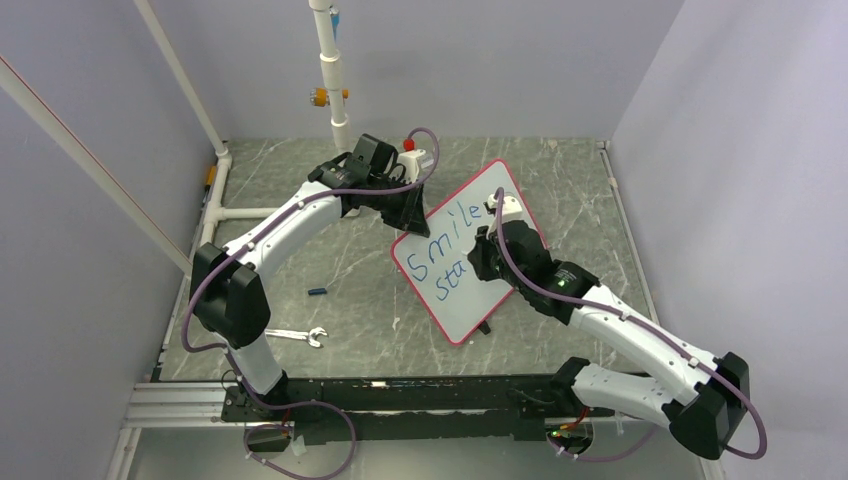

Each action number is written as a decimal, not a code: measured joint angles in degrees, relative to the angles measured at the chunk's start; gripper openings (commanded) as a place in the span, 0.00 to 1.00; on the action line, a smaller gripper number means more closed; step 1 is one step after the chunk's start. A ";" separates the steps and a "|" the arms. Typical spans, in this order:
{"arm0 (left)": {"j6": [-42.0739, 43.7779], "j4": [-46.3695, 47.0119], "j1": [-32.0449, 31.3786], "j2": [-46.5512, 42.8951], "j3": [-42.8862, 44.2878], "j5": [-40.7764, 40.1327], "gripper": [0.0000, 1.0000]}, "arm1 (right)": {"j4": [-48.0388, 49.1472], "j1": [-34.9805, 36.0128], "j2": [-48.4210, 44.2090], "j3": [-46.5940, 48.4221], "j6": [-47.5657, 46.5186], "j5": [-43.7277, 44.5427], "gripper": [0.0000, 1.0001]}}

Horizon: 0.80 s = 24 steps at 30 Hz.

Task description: Write a sentence on the whiteboard

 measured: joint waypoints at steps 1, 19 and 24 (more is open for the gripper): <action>-0.02 0.00 0.00 0.00 0.00 0.00 0.00 | 0.11 -0.09 0.22 0.00 0.00 0.00 0.00; 0.09 -0.66 0.13 -0.02 0.00 -0.85 0.00 | 1.38 -0.39 -1.51 -5.35 0.85 -1.05 0.00; 0.09 -0.66 0.13 -0.02 0.00 -0.83 0.00 | 1.27 -0.44 -2.75 -6.80 1.51 -1.03 0.00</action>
